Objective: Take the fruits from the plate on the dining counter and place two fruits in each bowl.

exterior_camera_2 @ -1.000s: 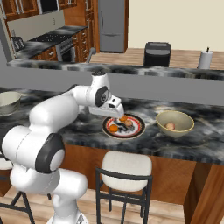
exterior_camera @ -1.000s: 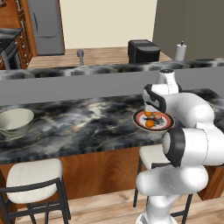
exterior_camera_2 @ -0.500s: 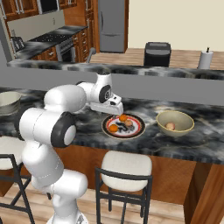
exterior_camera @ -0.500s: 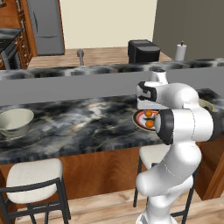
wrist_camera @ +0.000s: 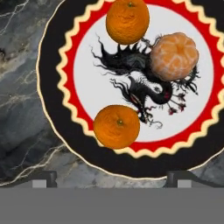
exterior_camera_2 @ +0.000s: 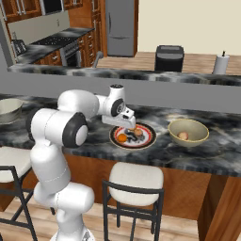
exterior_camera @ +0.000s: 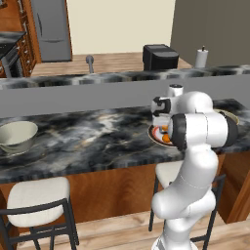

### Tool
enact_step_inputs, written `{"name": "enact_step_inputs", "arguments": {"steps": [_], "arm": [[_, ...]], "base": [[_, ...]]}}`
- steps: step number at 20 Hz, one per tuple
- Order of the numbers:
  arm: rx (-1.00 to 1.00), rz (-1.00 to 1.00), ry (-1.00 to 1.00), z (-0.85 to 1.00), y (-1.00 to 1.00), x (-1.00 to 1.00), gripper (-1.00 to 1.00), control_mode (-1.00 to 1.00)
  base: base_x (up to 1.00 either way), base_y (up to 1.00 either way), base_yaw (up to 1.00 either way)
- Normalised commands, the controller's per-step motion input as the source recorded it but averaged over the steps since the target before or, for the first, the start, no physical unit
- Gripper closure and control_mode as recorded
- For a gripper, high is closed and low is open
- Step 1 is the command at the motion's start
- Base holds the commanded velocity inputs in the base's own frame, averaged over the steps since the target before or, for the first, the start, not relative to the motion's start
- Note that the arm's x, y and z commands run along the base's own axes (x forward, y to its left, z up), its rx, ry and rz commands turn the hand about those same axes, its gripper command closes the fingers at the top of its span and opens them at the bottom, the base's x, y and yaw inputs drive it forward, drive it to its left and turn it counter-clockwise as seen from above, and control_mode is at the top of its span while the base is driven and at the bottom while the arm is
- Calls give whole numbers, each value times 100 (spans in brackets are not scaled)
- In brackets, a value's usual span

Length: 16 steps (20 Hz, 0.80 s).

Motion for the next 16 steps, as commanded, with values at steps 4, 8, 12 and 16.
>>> {"name": "enact_step_inputs", "arguments": {"steps": [4, 8, 12, 16], "arm": [[0, 0, 0, -31, 0, 3, -100, -100], [0, 0, 0, -33, 0, 14, -100, -100], [0, 0, 0, -16, -3, 17, -100, -100], [0, 0, 0, -17, -3, 19, -100, -100]], "base": [[0, 0, 0], [0, 0, 0], [0, 0, 0], [0, 0, 0]]}}
